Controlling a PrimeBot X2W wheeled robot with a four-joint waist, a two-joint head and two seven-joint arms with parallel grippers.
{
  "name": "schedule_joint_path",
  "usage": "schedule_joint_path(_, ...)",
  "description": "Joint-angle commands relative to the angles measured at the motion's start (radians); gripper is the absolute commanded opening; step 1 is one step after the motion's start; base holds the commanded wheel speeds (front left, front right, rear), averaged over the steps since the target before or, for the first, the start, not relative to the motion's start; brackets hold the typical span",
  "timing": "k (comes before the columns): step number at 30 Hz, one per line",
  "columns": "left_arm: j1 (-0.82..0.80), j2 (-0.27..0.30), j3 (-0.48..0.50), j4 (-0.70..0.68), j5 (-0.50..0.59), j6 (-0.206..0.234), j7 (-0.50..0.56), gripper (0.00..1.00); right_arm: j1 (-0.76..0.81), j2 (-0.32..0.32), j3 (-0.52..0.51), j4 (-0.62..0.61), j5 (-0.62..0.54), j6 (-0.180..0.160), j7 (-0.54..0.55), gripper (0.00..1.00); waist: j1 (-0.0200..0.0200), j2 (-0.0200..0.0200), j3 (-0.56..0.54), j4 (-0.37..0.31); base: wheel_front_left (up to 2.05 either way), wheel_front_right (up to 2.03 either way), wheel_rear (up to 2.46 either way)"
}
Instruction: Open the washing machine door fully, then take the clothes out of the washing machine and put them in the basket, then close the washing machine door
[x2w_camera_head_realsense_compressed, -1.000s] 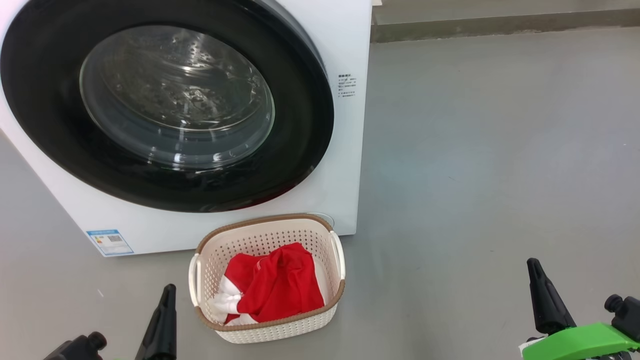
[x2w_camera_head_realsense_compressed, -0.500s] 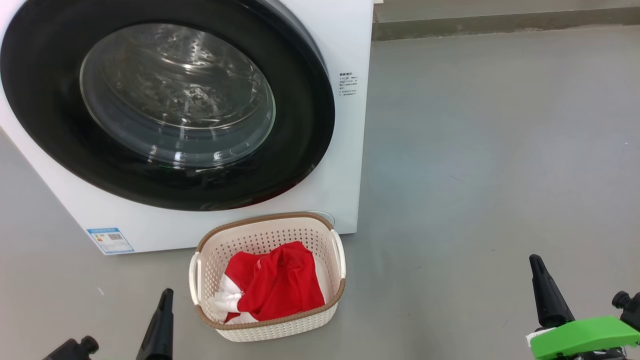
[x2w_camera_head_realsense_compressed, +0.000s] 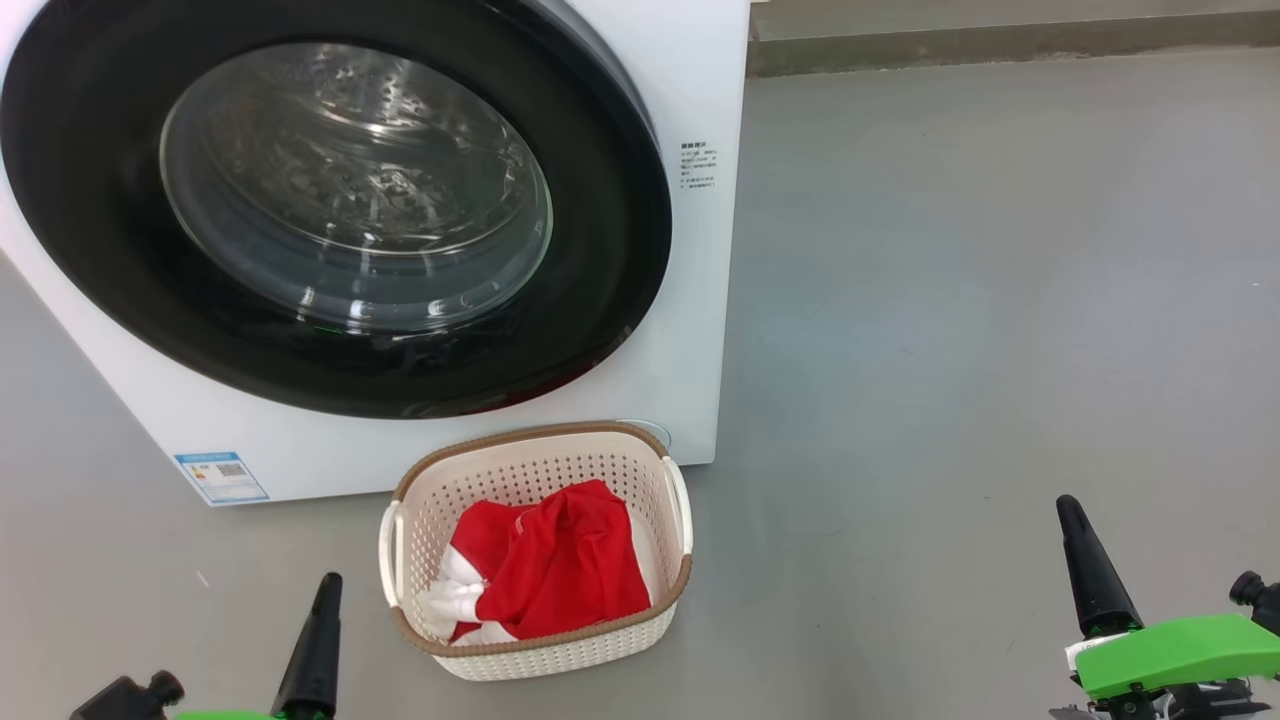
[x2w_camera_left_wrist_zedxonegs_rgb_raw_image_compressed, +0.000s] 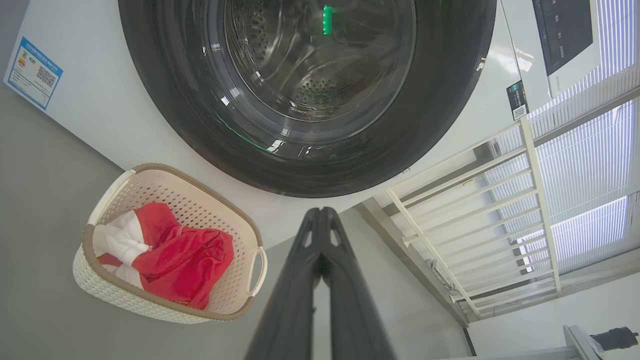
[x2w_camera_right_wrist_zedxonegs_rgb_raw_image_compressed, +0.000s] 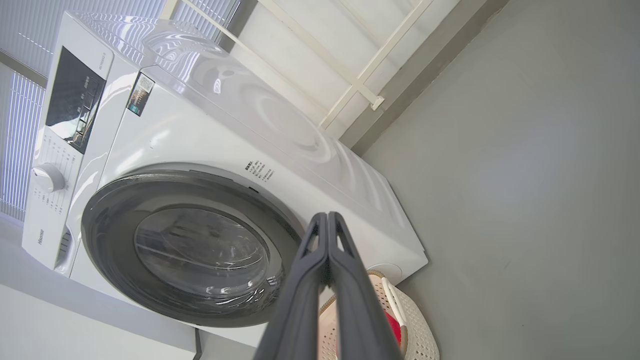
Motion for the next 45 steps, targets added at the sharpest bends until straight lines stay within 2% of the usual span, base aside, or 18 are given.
schedule_joint_path(1,-0.050,0.008,0.027,-0.019,-0.028,-0.015,0.005,0.00,-0.048,-0.017,0.011,-0.022,0.025,-0.002,0.007,0.00,-0.0001,0.0000,0.000,0.000,0.00,0.00,0.00)
schedule_joint_path(45,-0.099,0.012,0.081,0.044,-0.530,-0.039,0.132,0.00,-0.117,-0.026,0.003,0.029,0.533,-0.004,0.140,0.00,-0.0001,0.0000,0.014,0.007,0.00,0.00,0.00)
